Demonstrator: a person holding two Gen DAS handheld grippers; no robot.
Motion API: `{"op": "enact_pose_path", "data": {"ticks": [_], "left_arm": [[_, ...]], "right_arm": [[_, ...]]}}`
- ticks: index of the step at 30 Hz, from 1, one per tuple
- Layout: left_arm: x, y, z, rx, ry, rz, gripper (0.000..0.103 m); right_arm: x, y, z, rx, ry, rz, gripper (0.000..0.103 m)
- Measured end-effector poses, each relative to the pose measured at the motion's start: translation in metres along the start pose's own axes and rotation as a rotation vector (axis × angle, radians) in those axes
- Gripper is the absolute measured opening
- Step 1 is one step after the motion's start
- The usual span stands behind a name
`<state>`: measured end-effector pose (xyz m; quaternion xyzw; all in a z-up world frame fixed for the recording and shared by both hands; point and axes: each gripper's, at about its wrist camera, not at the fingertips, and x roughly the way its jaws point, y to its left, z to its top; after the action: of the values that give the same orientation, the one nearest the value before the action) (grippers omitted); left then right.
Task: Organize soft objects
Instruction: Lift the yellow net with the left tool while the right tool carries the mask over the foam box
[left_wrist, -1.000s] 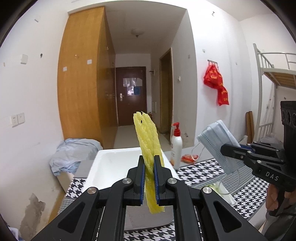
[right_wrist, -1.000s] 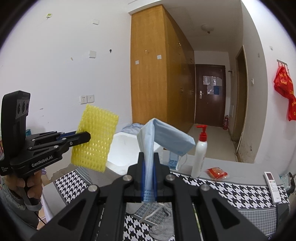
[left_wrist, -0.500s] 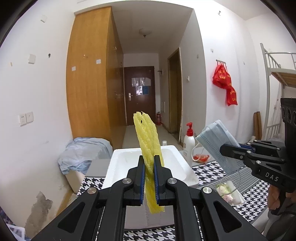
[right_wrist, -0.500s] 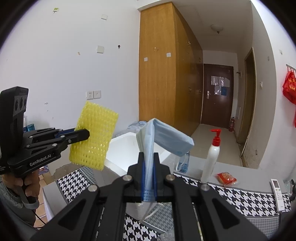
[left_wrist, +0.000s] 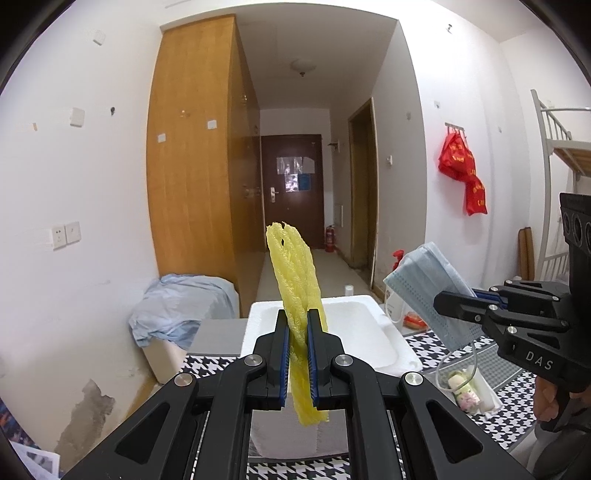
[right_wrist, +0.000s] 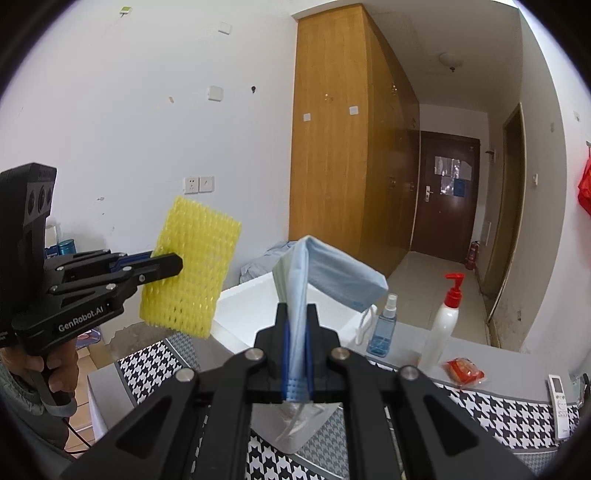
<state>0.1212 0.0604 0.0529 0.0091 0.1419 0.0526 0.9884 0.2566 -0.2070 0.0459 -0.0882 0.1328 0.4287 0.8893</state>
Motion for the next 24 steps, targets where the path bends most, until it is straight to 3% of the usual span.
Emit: {"op": "enact_pose_path", "data": {"ticks": [24], "left_arm": [[0.024, 0.022, 0.0, -0.023, 0.015, -0.004, 0.009]], "right_arm": [[0.042, 0.007, 0.012, -0.006, 0.055, 0.022, 0.01]]}}
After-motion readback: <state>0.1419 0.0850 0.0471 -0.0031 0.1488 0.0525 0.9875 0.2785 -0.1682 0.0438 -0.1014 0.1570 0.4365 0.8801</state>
